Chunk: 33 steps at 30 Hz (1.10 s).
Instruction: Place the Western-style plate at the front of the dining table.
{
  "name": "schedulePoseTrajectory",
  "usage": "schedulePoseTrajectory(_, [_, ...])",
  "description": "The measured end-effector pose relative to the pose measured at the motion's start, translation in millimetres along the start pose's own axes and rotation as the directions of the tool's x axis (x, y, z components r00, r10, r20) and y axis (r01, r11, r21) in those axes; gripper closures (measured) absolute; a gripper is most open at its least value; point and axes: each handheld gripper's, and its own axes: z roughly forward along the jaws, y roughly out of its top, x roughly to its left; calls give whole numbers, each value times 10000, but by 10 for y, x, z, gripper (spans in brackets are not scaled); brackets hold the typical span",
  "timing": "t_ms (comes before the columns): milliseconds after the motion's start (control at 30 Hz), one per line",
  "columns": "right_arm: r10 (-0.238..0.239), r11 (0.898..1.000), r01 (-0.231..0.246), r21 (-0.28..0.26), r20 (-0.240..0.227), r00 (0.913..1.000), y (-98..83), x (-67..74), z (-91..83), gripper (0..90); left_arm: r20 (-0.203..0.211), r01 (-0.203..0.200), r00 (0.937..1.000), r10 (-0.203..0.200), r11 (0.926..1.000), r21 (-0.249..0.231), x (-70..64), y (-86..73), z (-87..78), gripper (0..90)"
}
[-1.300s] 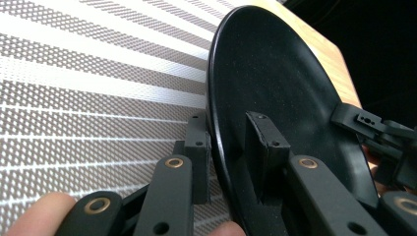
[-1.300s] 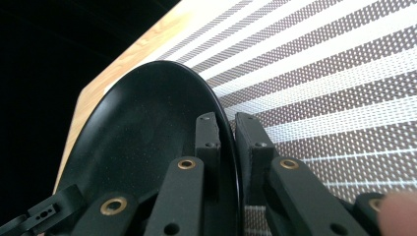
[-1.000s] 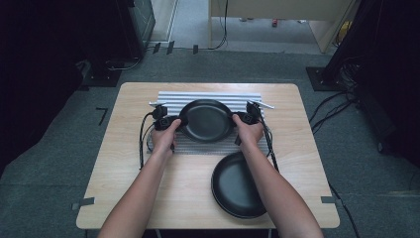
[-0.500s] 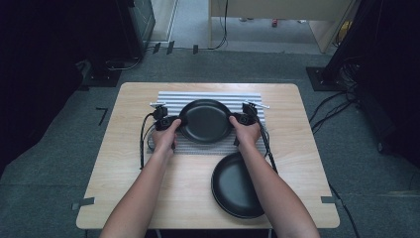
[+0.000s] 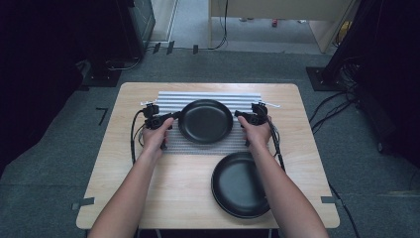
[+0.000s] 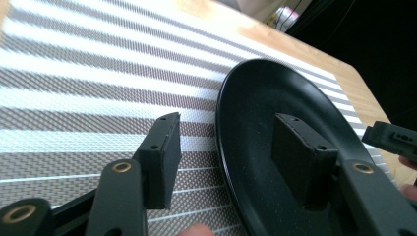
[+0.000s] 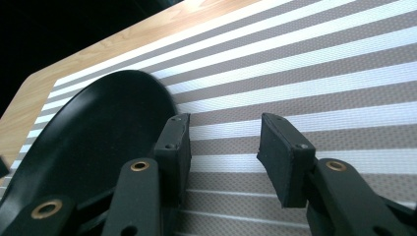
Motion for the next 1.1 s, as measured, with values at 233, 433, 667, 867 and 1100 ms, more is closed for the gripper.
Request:
schedulePoseTrajectory(233, [593, 9978, -613, -270, -703, 9958, 90, -267, -213, 405, -484, -746, 9960, 752, 9971, 122, -6, 3, -278, 346])
schedulePoseTrajectory(433, [712, 9947, -792, -654, -1177, 9905, 103, -380, -426, 329, -258, -885, 9957, 891, 9958, 229, -15, -42, -451, 196])
schedulePoseTrajectory(667, [3, 9982, -69, -602, -1096, 9940, -3, -389, -606, 265, -363, -1689, 9846, 1708, 9844, 487, -92, -163, -615, 136])
schedulePoseTrajectory(867, [-501, 9976, 446, -538, -1072, 9930, -99, -424, -720, 245, -385, -2028, 9782, 2039, 9788, 298, -126, -255, -771, 132])
schedulePoseTrajectory(1100, [-878, 9956, 829, -447, -1215, 9887, -176, -509, -899, 227, -432, -2105, 9763, 2119, 9769, 363, -84, -412, -961, 119])
